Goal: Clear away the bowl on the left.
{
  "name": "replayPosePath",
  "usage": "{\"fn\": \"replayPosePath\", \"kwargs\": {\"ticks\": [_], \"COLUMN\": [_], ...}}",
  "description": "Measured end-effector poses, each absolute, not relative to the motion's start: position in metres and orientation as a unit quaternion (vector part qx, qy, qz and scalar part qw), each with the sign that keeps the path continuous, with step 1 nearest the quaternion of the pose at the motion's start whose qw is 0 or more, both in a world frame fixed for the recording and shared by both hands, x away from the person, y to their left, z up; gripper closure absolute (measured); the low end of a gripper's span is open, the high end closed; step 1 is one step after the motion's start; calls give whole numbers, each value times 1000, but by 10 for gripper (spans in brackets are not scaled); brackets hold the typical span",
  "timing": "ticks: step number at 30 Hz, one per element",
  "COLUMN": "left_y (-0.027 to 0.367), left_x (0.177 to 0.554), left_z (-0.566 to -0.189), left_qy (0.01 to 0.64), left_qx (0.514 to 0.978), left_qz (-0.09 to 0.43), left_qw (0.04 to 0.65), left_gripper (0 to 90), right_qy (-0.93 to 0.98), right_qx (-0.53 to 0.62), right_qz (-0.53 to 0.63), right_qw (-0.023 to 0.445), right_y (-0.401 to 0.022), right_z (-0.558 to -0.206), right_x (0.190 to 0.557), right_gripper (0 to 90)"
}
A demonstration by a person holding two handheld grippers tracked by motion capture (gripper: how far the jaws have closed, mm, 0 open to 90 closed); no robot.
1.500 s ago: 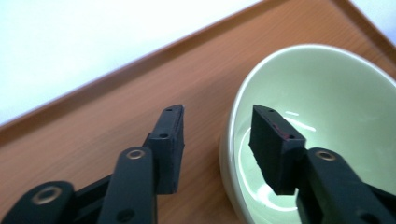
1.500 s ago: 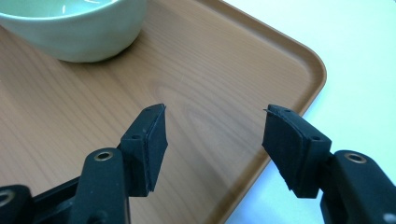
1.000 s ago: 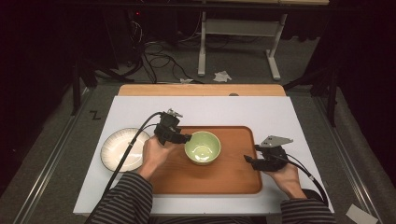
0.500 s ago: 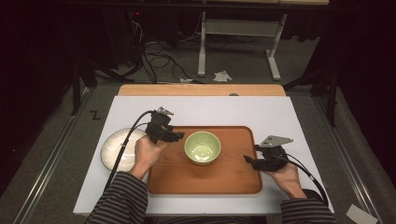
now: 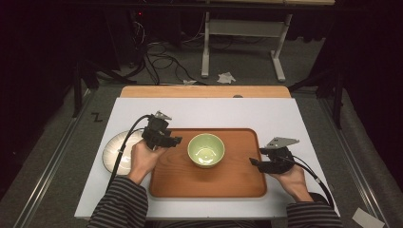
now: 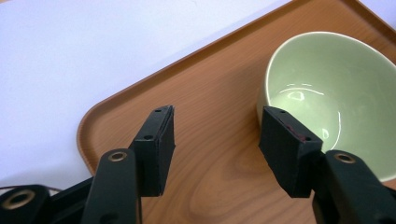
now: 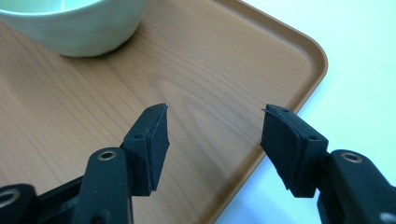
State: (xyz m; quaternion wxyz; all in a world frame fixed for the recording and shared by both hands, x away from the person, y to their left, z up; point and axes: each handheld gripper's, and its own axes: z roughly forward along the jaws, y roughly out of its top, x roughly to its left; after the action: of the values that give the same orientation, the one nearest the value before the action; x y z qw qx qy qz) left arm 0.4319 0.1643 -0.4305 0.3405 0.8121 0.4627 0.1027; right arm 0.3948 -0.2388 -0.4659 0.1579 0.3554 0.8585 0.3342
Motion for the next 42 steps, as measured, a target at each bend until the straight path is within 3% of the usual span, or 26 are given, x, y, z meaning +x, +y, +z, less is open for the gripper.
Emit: {"fn": "replayPosePath", "kwargs": {"ticks": [42], "left_y": [216], "left_x": [400], "left_z": [-433], "left_qy": [491], "left_qx": [786], "left_qz": [114], "left_qw": [358], "left_gripper": [429], "right_qy": [860], "right_qx": [365], "right_qz": [326], "right_qw": [144], "right_y": [-238], "right_z": [-468], "right_x": [395], "right_gripper": [439]}}
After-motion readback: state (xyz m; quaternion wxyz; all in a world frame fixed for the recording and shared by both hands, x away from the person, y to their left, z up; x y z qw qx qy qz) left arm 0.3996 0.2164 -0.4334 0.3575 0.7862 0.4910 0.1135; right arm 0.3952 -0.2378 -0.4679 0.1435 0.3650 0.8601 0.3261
